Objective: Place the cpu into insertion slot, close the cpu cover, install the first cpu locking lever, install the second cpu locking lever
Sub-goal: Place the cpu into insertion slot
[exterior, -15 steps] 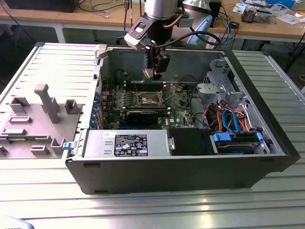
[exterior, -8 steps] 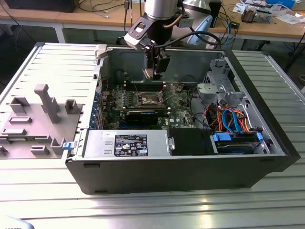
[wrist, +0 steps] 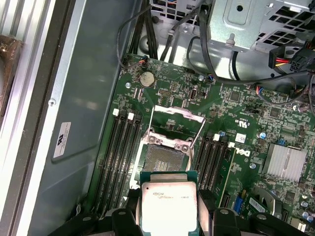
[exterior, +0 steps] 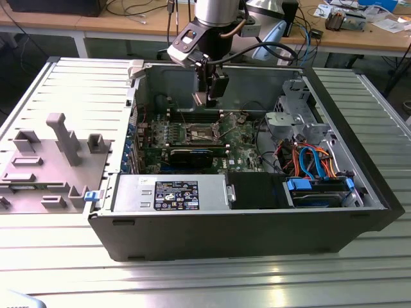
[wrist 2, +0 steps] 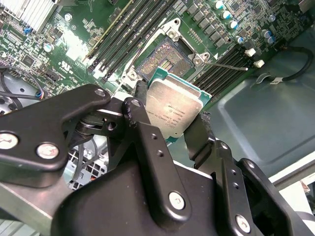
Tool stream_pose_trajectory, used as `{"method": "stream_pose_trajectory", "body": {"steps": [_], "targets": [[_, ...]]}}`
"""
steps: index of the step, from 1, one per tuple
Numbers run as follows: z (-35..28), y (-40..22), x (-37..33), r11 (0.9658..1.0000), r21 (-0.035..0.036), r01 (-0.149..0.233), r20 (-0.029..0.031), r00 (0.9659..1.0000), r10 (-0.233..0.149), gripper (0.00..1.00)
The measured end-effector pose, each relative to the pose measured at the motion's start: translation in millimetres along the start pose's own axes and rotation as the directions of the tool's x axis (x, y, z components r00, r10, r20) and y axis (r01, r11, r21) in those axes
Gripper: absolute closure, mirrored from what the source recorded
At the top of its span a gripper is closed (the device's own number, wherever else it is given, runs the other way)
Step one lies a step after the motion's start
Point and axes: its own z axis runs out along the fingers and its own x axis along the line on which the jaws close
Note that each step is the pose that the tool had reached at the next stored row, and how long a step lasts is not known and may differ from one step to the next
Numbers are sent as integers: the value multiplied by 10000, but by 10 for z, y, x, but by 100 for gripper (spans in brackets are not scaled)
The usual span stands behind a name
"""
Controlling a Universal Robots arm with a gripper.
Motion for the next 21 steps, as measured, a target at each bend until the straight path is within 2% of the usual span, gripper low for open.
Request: {"method": "stream_pose_trajectory", "body": {"steps": [21], "targets": [[8,0,0,9999,-3,-155,-2,9999,155,45]]}}
